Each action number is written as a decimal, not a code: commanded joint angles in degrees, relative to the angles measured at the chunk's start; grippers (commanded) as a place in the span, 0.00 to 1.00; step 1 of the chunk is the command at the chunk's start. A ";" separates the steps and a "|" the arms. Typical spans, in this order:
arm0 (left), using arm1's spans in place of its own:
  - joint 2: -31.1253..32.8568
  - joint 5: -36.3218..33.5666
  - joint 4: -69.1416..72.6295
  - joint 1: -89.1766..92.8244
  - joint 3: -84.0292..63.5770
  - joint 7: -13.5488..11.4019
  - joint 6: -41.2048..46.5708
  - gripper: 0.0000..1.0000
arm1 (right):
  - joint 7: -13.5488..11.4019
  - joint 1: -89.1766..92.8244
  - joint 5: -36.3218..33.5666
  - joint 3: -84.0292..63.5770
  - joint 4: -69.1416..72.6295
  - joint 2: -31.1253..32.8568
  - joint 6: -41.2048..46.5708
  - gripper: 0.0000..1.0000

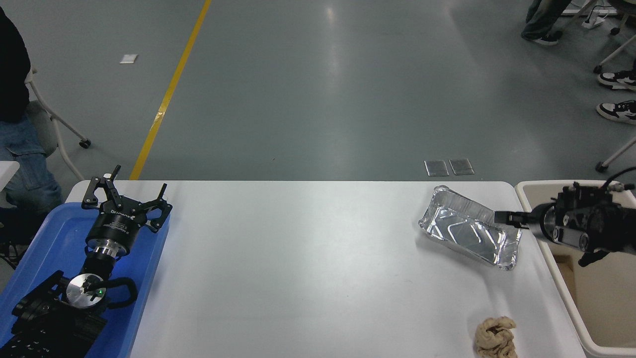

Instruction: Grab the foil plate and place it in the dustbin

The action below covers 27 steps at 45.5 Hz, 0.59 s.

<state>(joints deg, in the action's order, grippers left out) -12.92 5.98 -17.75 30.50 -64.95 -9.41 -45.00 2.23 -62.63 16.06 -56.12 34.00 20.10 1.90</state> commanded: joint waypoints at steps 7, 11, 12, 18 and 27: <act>0.00 0.00 0.00 0.09 0.00 0.01 0.00 0.99 | -2.67 6.46 -1.74 4.96 -4.03 -2.17 -1.99 0.97; 0.00 0.00 0.00 0.00 0.00 0.01 0.00 0.99 | -2.67 6.90 -1.74 5.76 -4.20 -2.17 -1.99 0.81; 0.00 0.00 0.00 0.00 0.00 0.01 0.00 0.99 | -2.67 6.99 -1.74 5.76 -4.20 -2.17 -1.99 0.74; 0.00 0.00 0.00 0.00 0.00 0.01 0.00 0.99 | -2.58 7.26 -1.82 5.67 -4.20 -2.17 -1.99 0.52; 0.00 0.00 0.00 0.09 0.00 0.01 0.00 0.99 | -2.67 6.99 -1.82 5.41 -4.20 -2.08 -1.99 0.04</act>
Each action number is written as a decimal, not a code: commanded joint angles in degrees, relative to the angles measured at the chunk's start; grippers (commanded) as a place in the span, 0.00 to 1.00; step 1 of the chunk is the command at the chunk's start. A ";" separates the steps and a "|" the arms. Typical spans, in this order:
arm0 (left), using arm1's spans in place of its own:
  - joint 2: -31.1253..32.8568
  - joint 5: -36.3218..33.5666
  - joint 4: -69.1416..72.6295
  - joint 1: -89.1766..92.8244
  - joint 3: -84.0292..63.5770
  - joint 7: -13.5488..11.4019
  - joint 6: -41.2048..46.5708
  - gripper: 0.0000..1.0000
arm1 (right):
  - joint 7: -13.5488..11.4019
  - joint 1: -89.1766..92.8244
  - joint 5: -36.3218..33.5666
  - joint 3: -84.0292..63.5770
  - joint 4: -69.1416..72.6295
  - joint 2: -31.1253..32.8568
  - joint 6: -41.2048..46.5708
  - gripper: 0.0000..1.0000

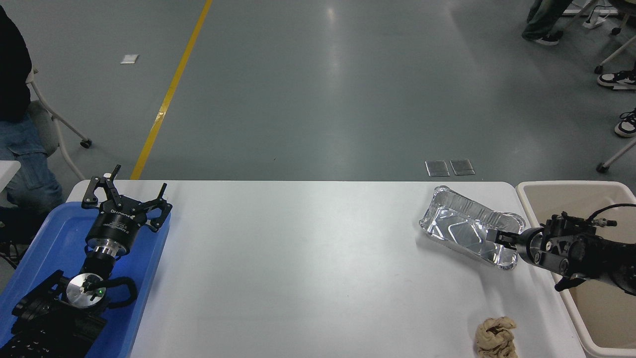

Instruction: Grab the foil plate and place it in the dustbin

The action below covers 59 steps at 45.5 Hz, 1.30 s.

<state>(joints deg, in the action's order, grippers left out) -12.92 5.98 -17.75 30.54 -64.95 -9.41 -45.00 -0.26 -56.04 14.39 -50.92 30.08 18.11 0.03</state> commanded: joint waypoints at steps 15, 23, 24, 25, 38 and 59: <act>0.00 0.00 0.00 0.05 0.00 0.09 0.00 0.99 | -0.18 -2.14 0.29 -0.67 0.60 -0.09 0.41 0.00; 0.00 0.00 0.00 0.05 0.09 0.09 0.00 0.99 | -0.01 -11.95 0.82 -9.27 8.74 3.49 -0.12 0.00; 0.00 0.00 0.00 0.05 0.09 0.09 0.00 0.99 | 0.08 -13.38 0.82 -9.72 10.34 4.12 -0.12 0.00; 0.00 0.00 0.00 0.05 0.09 0.09 0.00 0.99 | 0.08 -14.70 0.82 -10.08 11.83 4.74 -0.12 0.00; 0.00 0.00 0.00 0.05 0.09 0.18 0.00 0.99 | 0.17 -42.19 0.56 -20.44 36.96 12.38 0.41 0.00; -0.09 0.00 0.00 -0.04 0.09 0.18 0.00 0.99 | 0.43 -84.49 1.43 -34.33 54.21 13.79 14.03 0.00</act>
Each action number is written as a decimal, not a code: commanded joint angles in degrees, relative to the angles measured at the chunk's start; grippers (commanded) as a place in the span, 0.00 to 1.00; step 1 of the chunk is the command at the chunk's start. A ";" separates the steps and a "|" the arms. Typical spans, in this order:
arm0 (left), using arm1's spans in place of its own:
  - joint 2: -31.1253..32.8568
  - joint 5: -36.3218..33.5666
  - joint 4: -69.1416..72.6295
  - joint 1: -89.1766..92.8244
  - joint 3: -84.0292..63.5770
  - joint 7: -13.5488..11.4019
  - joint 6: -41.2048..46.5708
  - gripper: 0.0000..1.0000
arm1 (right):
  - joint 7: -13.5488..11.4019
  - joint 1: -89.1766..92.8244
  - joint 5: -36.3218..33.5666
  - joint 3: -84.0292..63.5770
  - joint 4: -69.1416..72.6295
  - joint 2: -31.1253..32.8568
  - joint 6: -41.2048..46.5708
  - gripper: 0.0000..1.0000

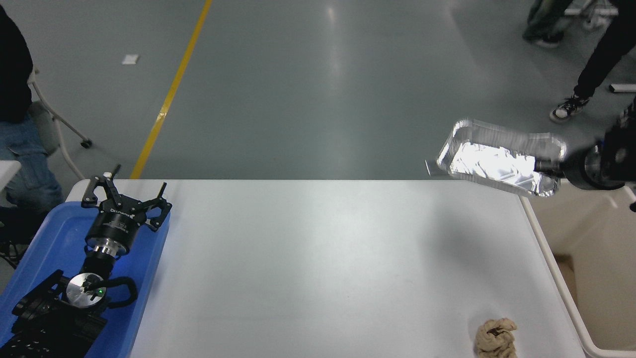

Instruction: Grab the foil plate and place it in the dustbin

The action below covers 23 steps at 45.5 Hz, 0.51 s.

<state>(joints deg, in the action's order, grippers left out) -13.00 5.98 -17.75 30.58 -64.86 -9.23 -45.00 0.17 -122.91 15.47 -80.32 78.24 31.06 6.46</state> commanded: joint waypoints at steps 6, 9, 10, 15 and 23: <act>-0.09 0.00 0.00 -0.09 0.00 0.00 0.00 0.99 | 0.01 -19.91 0.35 -8.09 6.05 0.67 8.22 0.00; -0.09 0.00 0.00 -0.09 0.00 0.00 0.00 0.99 | 0.01 -20.18 0.35 -9.50 6.05 0.67 8.13 0.00; -0.09 0.00 0.00 -0.09 0.00 0.00 0.00 0.99 | 0.01 -20.18 0.26 -10.02 6.05 0.67 8.13 0.00; -0.09 0.00 0.00 -0.09 0.00 0.00 0.00 0.99 | 0.01 -20.18 0.35 -13.18 5.35 0.84 8.04 0.00; -0.09 0.00 0.00 -0.17 -0.09 0.00 0.00 0.99 | 0.09 -19.30 2.36 -18.11 1.75 4.87 7.52 0.00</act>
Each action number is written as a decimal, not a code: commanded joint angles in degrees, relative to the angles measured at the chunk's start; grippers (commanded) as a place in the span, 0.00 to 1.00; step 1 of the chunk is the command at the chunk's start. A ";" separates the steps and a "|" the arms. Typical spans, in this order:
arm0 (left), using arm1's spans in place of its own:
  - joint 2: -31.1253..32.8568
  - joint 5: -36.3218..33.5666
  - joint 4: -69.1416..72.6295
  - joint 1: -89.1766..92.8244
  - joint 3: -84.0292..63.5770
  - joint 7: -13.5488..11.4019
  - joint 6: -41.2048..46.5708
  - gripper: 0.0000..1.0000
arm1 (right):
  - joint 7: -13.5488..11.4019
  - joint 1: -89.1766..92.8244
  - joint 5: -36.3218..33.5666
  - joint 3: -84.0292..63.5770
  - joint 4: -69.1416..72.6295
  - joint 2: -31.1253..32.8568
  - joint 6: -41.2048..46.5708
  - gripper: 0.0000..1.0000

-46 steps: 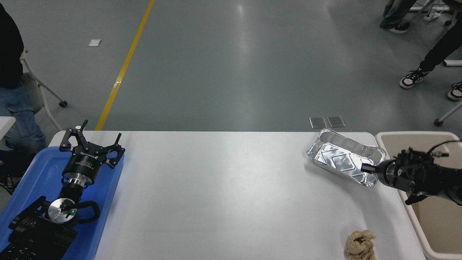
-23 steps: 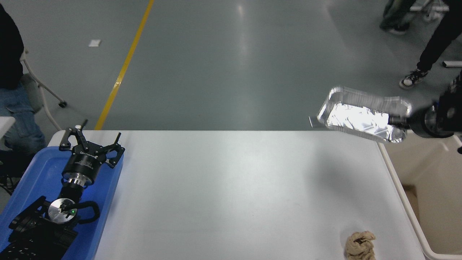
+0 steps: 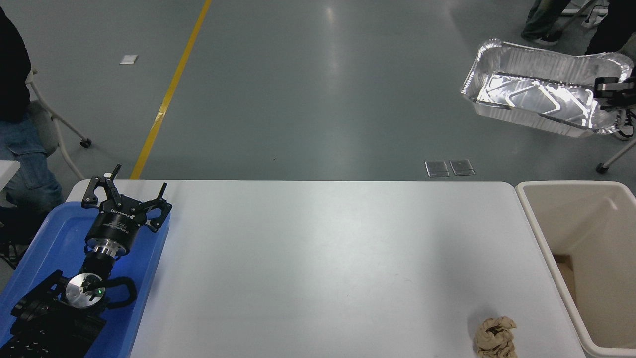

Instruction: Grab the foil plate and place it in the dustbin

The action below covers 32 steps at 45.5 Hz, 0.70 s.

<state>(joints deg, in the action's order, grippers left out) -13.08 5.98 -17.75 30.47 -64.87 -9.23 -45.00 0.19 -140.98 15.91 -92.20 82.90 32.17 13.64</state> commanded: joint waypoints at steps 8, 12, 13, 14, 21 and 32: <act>-0.01 0.00 0.00 -0.06 -0.09 0.00 0.00 0.99 | 0.08 7.54 9.84 -3.52 -17.92 18.52 -0.45 0.00; -0.01 0.00 0.00 -0.06 -0.09 0.00 0.00 0.99 | 0.34 17.64 10.02 2.01 -27.15 24.77 -2.12 0.00; -0.01 0.00 0.00 -0.06 -0.09 0.00 0.00 0.99 | 0.43 20.54 10.02 3.85 -29.44 25.74 -2.64 0.00; -0.01 0.00 0.00 0.03 -0.09 0.00 0.00 0.99 | 0.69 23.70 10.02 5.96 -31.72 26.53 -3.17 0.00; -0.01 0.00 0.00 0.03 -0.09 -0.08 0.00 0.99 | 1.66 50.85 8.27 24.67 -43.69 28.56 -9.15 0.00; 0.08 0.00 0.00 0.03 -0.09 -0.08 0.00 0.99 | 1.04 88.48 -0.60 55.80 -56.52 21.72 -14.77 0.00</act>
<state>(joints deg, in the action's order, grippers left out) -13.09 5.98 -17.75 30.44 -64.92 -9.26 -45.00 1.34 -86.54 21.27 -62.64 41.02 57.30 4.38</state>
